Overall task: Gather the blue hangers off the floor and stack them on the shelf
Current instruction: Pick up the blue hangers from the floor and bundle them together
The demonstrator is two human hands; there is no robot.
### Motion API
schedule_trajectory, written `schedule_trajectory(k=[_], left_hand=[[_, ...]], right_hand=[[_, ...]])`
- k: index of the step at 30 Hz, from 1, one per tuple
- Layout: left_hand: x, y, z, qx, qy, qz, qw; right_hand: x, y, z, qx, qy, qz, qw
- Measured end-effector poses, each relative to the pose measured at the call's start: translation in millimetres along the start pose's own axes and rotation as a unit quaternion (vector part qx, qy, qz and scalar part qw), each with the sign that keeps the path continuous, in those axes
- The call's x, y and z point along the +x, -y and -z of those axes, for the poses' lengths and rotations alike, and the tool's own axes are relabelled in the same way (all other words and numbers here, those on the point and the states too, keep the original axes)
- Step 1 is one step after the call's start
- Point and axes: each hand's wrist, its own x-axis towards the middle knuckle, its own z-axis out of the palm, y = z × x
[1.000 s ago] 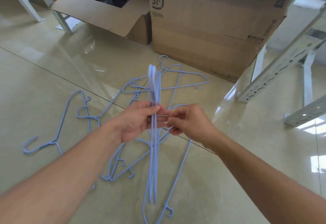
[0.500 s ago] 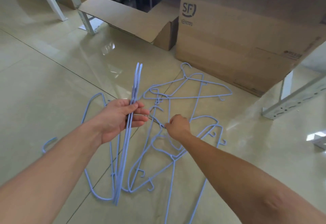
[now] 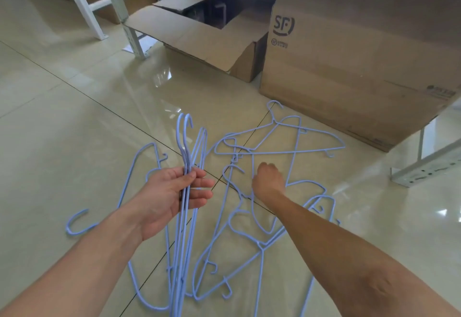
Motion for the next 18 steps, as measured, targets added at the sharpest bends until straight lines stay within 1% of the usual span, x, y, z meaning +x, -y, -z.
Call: schedule_trajectory(k=[5, 9, 13, 15, 16, 18], left_hand=[[-10.5, -3.7, 6.4, -0.011, 0.014, -0.008, 1.000], [-13.0, -8.2, 11.5, -0.019, 0.010, -0.013, 1.000], [-10.0, -8.3, 15.2, -0.025, -0.005, -0.006, 1.000], [-8.0, -8.4, 14.8, -0.029, -0.012, -0.003, 1.000], [-6.6, -9.0, 14.3, -0.031, -0.015, -0.003, 0.999], [-2.2, -11.7, 11.6, -0.041, -0.020, -0.003, 0.999]], right_hand=[[43.5, 24.5, -1.4, -0.079, 0.023, 0.141, 0.987], [55.4, 36.4, -12.1, -0.130, 0.025, 0.148, 0.980], [51.9, 25.3, 0.4, -0.162, -0.029, 0.192, 0.967], [45.0, 10.2, 15.0, -0.137, -0.079, 0.231, 0.960], [38.9, 0.3, 23.9, -0.096, -0.121, 0.253, 0.955], [15.9, -21.7, 46.0, 0.024, -0.202, 0.284, 0.937]])
